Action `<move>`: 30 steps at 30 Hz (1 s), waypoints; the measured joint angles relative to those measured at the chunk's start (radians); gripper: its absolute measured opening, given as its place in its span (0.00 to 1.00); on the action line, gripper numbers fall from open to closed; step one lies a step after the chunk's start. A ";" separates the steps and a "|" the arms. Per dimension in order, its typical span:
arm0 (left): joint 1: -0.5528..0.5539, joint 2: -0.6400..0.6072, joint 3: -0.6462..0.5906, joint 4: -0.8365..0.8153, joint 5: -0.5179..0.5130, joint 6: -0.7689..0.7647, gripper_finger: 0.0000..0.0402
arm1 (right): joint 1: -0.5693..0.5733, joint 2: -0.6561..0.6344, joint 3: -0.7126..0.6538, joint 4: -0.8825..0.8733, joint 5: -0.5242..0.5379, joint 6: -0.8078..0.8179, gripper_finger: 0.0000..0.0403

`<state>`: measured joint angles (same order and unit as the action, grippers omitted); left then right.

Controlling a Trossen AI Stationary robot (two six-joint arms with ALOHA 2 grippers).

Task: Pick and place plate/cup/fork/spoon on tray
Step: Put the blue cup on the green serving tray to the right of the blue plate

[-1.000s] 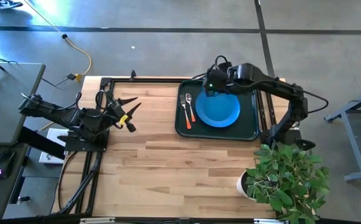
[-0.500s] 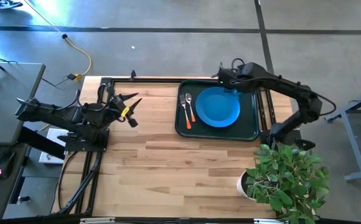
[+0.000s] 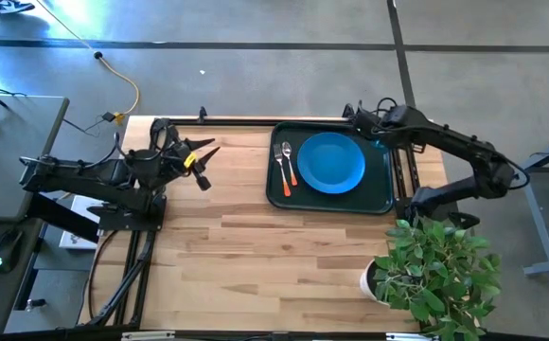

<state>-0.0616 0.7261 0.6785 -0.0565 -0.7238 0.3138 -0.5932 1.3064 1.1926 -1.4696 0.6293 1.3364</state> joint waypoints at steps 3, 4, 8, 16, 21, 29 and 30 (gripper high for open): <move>0.010 0.000 0.000 0.001 0.034 -0.008 0.26 | -0.049 -0.012 -0.043 0.023 -0.020 0.001 0.00; 0.012 0.000 0.000 0.000 0.040 -0.008 0.26 | -0.067 -0.014 -0.054 0.035 -0.034 -0.002 0.00; 0.017 0.000 0.000 0.000 0.044 -0.006 0.26 | -0.129 -0.020 -0.071 0.127 -0.088 -0.067 0.00; 0.017 0.000 0.000 -0.003 0.044 -0.006 0.26 | -0.227 -0.020 -0.072 0.233 -0.181 -0.167 0.00; 0.016 0.000 0.000 -0.006 0.043 -0.007 0.26 | -0.256 -0.020 -0.073 0.205 -0.204 -0.168 0.00; 0.016 0.000 0.000 -0.006 0.043 -0.018 0.26 | -0.280 -0.021 -0.108 0.244 -0.254 -0.201 0.02; 0.016 0.000 0.000 -0.006 0.043 -0.021 0.26 | -0.280 -0.021 -0.115 0.251 -0.250 -0.214 0.03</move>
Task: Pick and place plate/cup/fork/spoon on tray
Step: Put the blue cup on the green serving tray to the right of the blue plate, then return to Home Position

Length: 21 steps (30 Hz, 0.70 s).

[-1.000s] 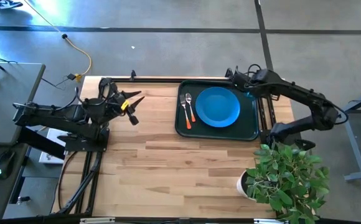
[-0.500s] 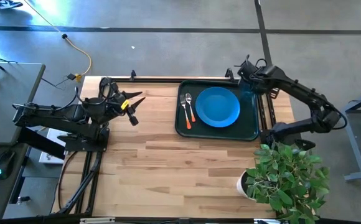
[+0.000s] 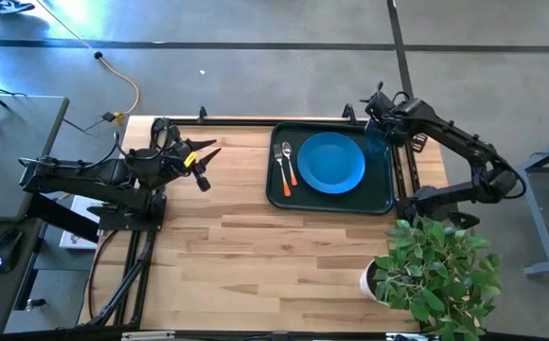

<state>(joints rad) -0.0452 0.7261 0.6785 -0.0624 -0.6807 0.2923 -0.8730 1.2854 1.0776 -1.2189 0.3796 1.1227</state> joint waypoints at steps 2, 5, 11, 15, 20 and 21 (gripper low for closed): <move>0.000 0.000 0.000 0.000 0.000 0.000 0.26 | 0.000 0.000 -0.012 0.024 0.001 -0.026 0.05; 0.000 0.000 0.000 0.000 0.000 -0.001 0.26 | 0.000 0.001 -0.016 0.036 -0.009 -0.062 0.09; 0.000 0.000 0.000 0.006 -0.002 -0.001 0.26 | -0.011 0.001 -0.016 0.021 -0.018 -0.084 0.18; 0.000 0.000 0.000 0.006 -0.003 -0.001 0.26 | -0.010 0.001 -0.016 0.002 0.044 -0.054 0.23; 0.000 0.000 0.000 0.007 -0.003 -0.002 0.26 | -0.010 -0.002 -0.016 -0.003 0.068 -0.049 0.27; 0.000 0.000 0.000 0.007 -0.003 -0.002 0.26 | -0.010 -0.004 -0.016 -0.004 0.077 -0.049 0.27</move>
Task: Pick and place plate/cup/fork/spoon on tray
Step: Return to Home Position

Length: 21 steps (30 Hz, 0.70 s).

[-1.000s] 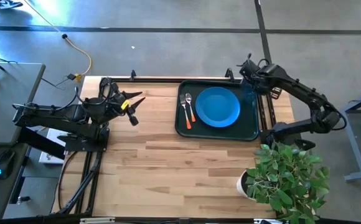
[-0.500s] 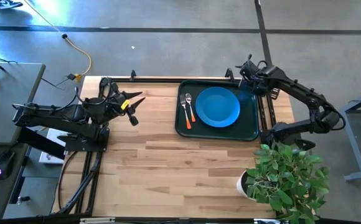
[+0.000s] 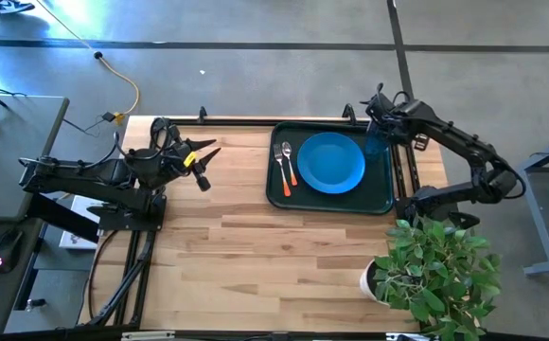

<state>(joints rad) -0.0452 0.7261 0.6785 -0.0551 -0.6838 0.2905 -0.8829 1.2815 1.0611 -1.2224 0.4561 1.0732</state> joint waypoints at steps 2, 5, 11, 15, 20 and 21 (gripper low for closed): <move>0.000 0.000 0.000 0.000 0.000 0.000 0.26 | 0.002 -0.006 0.000 0.000 0.009 0.000 0.27; 0.000 0.000 0.000 0.000 0.000 0.000 0.26 | 0.024 -0.031 0.006 -0.011 0.021 -0.016 0.27; 0.000 0.000 0.000 0.000 0.000 0.000 0.26 | 0.154 -0.124 0.023 -0.044 0.051 -0.003 0.27; 0.000 0.000 0.000 0.000 0.000 0.000 0.26 | 0.253 -0.181 0.024 -0.043 0.027 0.014 0.27; 0.000 0.000 0.000 0.001 0.000 -0.002 0.26 | 0.397 -0.203 0.024 -0.042 0.010 0.073 0.27; 0.000 0.000 0.000 0.001 0.000 -0.001 0.26 | 0.427 -0.202 0.024 -0.042 0.010 0.085 0.27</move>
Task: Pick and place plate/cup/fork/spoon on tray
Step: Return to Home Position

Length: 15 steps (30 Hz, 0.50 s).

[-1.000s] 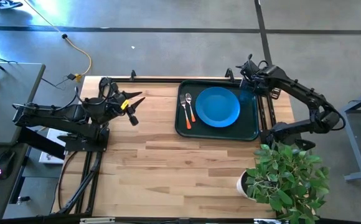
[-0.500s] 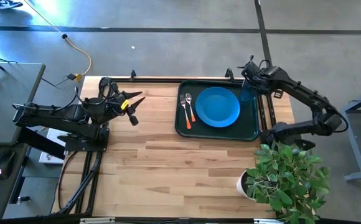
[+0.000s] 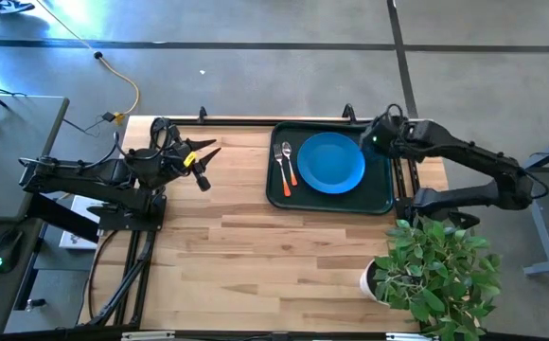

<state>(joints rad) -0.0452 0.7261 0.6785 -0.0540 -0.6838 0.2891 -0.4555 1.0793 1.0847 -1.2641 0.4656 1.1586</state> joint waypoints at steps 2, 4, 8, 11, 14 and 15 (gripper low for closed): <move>0.000 0.000 0.000 0.000 0.000 0.000 0.26 | 0.063 0.006 -0.001 0.006 0.002 0.033 0.27; 0.000 0.000 0.000 0.000 0.000 0.000 0.26 | 0.128 0.024 -0.002 0.006 0.009 0.064 0.27; 0.000 0.004 0.000 0.000 0.000 0.000 0.26 | 0.242 0.078 -0.002 0.008 0.023 0.125 0.27; 0.000 0.008 0.000 0.000 0.000 0.001 0.26 | 0.304 0.135 -0.003 0.019 0.027 0.143 0.27; 0.000 0.015 0.000 0.005 0.001 0.001 0.26 | 0.345 0.195 -0.003 0.055 0.005 0.119 0.27; 0.000 0.015 0.000 0.007 0.001 0.001 0.26 | 0.354 0.212 -0.003 0.070 -0.015 0.099 0.27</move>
<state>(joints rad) -0.0456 0.7410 0.6785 -0.0467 -0.6830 0.2901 -0.1016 1.2917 1.0817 -1.1937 0.4503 1.2576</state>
